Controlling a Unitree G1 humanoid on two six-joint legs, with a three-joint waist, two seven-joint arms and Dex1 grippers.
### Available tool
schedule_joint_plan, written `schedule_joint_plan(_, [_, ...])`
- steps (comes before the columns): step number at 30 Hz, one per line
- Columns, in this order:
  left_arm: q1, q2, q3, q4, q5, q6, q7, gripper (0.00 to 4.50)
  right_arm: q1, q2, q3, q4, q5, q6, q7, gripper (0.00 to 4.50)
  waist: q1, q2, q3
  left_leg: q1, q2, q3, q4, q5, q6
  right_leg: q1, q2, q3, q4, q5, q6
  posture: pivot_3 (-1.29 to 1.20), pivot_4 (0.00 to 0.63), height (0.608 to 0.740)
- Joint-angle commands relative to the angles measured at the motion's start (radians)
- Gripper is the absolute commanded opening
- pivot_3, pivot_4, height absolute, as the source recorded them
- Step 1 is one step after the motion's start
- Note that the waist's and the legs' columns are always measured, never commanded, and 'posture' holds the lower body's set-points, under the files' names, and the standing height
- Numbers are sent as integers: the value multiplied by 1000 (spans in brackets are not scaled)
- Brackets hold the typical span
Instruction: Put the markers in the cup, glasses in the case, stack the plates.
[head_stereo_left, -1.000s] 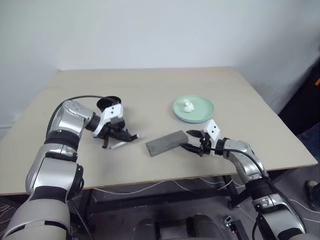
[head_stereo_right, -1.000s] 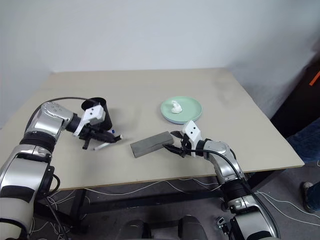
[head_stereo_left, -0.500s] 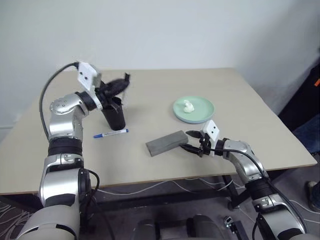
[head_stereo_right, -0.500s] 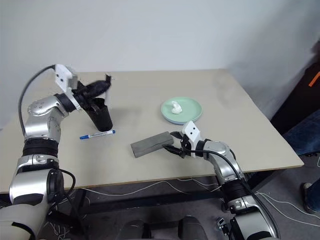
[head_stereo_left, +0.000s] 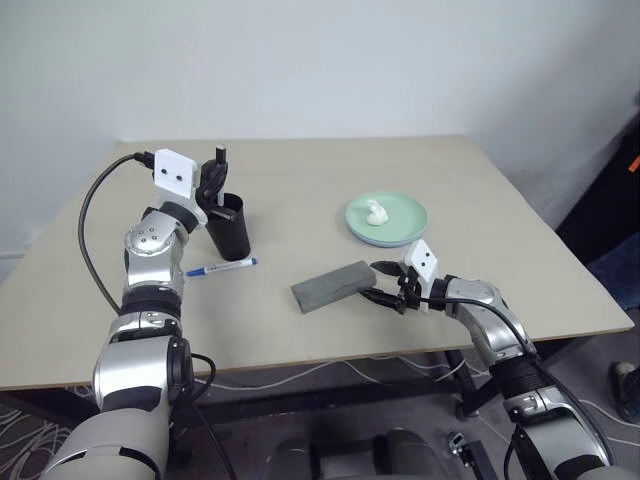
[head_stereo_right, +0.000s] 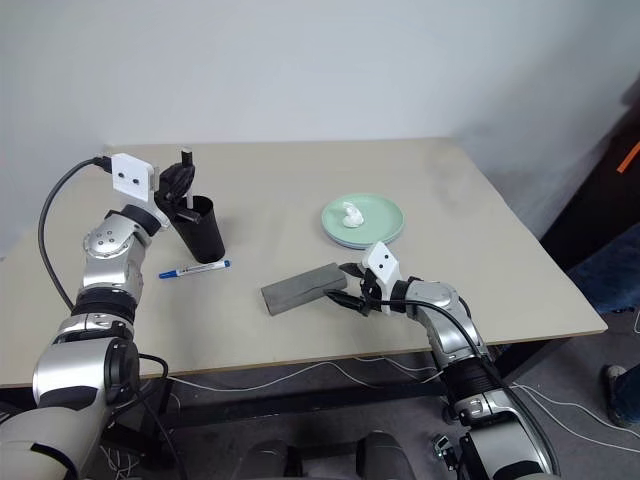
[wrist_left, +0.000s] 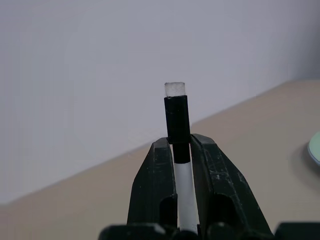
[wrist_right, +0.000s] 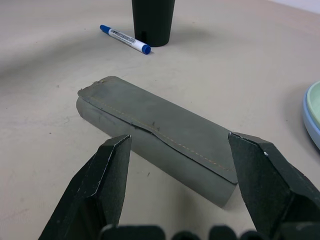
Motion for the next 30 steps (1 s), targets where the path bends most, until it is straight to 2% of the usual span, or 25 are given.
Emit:
schedule_joint_plan(1, [-25,-1,10,-5,-17,-25,9,72,-20,-9,-17,-26,6,-13,-2,3366,0,0,0,0,0,0,0,0,0,0,0,0,0,0,0,0,0,740])
schedule_joint_plan(3, [-25,-3,13,0,-23,-24,11,791,-20,-9,-17,-27,6,-13,-3,3366,0,0,0,0,0,0,0,0,0,0,0,0,0,0,0,0,0,740])
schedule_joint_plan(5, [-24,-5,12,3,-21,-28,18,1252,-20,-8,-17,-28,6,-12,-4,3366,0,0,0,0,0,0,0,0,0,0,0,0,0,0,0,0,0,740])
schedule_joint_plan(12, [-17,-13,9,-12,-29,-46,-8,3658,-23,-6,-17,-21,7,-15,-2,3366,0,0,0,0,0,0,0,0,0,0,0,0,0,0,0,0,0,740])
schedule_joint_plan(17, [-16,-11,7,-17,-28,-40,-22,3658,-24,-4,-16,-18,6,-18,-1,3366,0,0,0,0,0,0,-1,0,0,0,0,0,0,0,0,0,0,740])
schedule_joint_plan(20, [-29,9,10,-29,-48,-9,-96,3658,-26,-3,-15,-18,6,-20,-1,3366,0,0,0,0,0,0,-1,0,0,0,0,0,-1,0,0,0,0,740])
schedule_joint_plan(30, [-139,222,-44,-125,-137,411,-660,3658,-36,-2,-12,2,-1,-33,4,3366,-6,0,0,-1,0,1,-2,0,0,-1,0,0,-1,0,0,0,0,740])
